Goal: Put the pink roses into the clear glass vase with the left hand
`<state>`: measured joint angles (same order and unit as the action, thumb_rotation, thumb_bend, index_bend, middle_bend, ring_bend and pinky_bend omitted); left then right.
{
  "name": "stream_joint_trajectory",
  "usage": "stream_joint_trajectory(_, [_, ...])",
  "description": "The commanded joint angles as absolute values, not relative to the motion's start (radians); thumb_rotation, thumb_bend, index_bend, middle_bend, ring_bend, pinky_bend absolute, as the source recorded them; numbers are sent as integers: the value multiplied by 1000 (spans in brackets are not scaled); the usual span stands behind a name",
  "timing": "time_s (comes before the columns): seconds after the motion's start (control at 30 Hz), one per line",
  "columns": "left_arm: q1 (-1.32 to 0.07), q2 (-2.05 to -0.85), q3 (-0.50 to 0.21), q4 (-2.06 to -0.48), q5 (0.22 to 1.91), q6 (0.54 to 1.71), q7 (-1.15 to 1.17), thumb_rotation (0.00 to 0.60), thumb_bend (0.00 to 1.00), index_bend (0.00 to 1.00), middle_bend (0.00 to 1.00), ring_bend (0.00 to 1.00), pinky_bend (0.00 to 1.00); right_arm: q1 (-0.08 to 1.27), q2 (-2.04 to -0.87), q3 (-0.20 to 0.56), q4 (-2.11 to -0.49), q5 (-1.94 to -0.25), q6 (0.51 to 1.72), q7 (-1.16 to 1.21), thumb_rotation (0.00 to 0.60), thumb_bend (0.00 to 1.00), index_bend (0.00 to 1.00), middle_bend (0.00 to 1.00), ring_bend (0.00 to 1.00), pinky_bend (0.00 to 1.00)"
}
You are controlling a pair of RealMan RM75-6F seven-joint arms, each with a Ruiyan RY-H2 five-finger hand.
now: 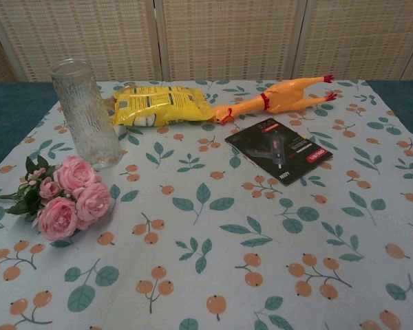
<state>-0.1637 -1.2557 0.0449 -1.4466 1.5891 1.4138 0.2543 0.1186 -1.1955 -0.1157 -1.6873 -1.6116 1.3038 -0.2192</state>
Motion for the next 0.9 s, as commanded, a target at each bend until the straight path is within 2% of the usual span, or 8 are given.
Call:
stream_joint_trajectory(0.03, [-161,-1257,49,-1442,1599,1422,255,600,339,0,0,0,57,116,-1190,-116,-1695,-1612,1310,-217,600,144,0,0,0,0])
stream_joint_trajectory(0.27, [-204,-1299,59,-1452,1647,1379,122,600,341,0,0,0,92,85,-1148,-127,-1728,-1653,1381,-198,600,144,0,0,0,0])
stream_joint_trajectory(0.43, [-283,-1351,6,-1436,1628,1303,35,600,340,0,0,0,94,87,-1134,-130,-1732,-1659,1374,-178,600,144,0,0,0,0])
stream_joint_trajectory(0.57, [-336,-1392,-34,-1424,1587,1237,38,600,336,0,0,0,90,88,-1133,-127,-1735,-1653,1364,-178,600,145,0,0,0,0])
stream_joint_trajectory(0.9, [-426,-1388,-46,-1484,1447,1020,174,600,338,0,0,0,101,87,-1133,-132,-1741,-1663,1355,-179,600,145,0,0,0,0])
